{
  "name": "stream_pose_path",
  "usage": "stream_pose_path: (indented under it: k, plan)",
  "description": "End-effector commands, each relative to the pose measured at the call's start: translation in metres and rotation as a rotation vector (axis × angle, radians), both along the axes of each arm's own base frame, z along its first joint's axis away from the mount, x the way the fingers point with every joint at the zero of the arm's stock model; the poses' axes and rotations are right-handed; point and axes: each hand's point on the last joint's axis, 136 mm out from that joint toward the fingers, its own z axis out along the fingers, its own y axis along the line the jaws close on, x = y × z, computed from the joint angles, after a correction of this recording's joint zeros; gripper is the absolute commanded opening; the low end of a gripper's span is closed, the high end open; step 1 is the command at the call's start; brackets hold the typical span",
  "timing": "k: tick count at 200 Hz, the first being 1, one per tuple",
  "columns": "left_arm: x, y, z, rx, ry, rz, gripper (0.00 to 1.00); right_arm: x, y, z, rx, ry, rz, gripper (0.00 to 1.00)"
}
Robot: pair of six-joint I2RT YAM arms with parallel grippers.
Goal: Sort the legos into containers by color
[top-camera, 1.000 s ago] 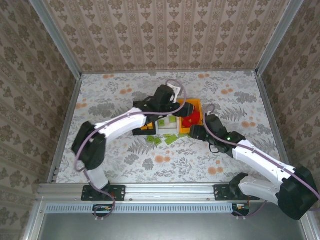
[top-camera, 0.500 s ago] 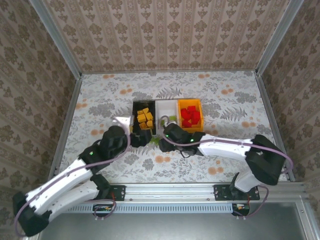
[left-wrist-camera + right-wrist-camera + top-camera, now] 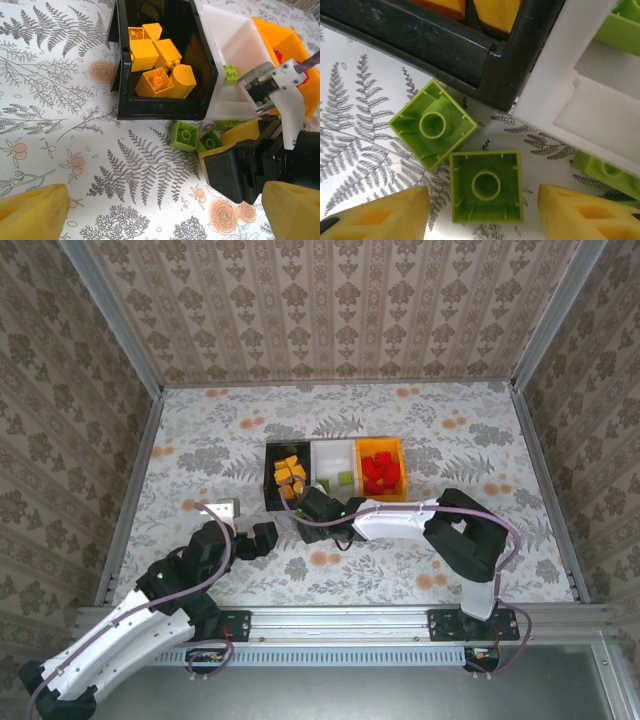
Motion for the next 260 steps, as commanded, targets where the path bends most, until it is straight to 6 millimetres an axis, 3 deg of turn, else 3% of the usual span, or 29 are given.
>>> stream_pose_path:
  k: [1,42,74,102,130,150,170,197,240,249,260]
  plan:
    - [-0.001,0.004,-0.001,0.01,0.013,0.023,1.0,0.006,-0.006,-0.006,-0.071,-0.014,-0.005,0.58]
    - [0.0,0.003,0.0,0.006,0.006,0.021,1.0,0.007,-0.005,-0.012,-0.082,-0.011,0.005,0.48]
    - [0.001,0.003,0.003,0.009,-0.004,0.02,1.0,0.001,-0.003,-0.004,-0.05,-0.004,0.03,0.36]
    - [0.003,0.001,0.006,0.034,-0.017,0.002,1.0,-0.01,-0.01,0.018,0.001,-0.011,0.037,0.33]
    - [0.008,-0.007,0.001,0.097,-0.006,-0.035,1.0,-0.009,-0.021,0.061,0.06,-0.071,0.016,0.33]
    - [0.013,-0.016,-0.004,0.15,-0.001,-0.075,1.0,0.005,-0.03,0.092,0.118,-0.099,-0.037,0.34]
    - [0.021,-0.02,-0.012,0.228,0.008,-0.094,0.99,0.03,-0.042,0.104,0.131,-0.084,-0.122,0.34]
    - [0.029,-0.033,-0.025,0.309,0.042,-0.142,0.95,0.063,-0.06,0.094,0.102,-0.031,-0.252,0.34]
    - [0.037,-0.052,-0.043,0.349,0.07,-0.194,0.9,0.096,-0.062,0.08,0.089,-0.001,-0.326,0.36]
    - [0.039,-0.056,-0.044,0.356,0.07,-0.202,0.89,0.101,-0.064,0.08,0.083,0.005,-0.343,0.4]
    - [0.042,-0.06,-0.048,0.369,0.075,-0.213,0.87,0.104,-0.063,0.081,0.088,0.012,-0.352,0.53]
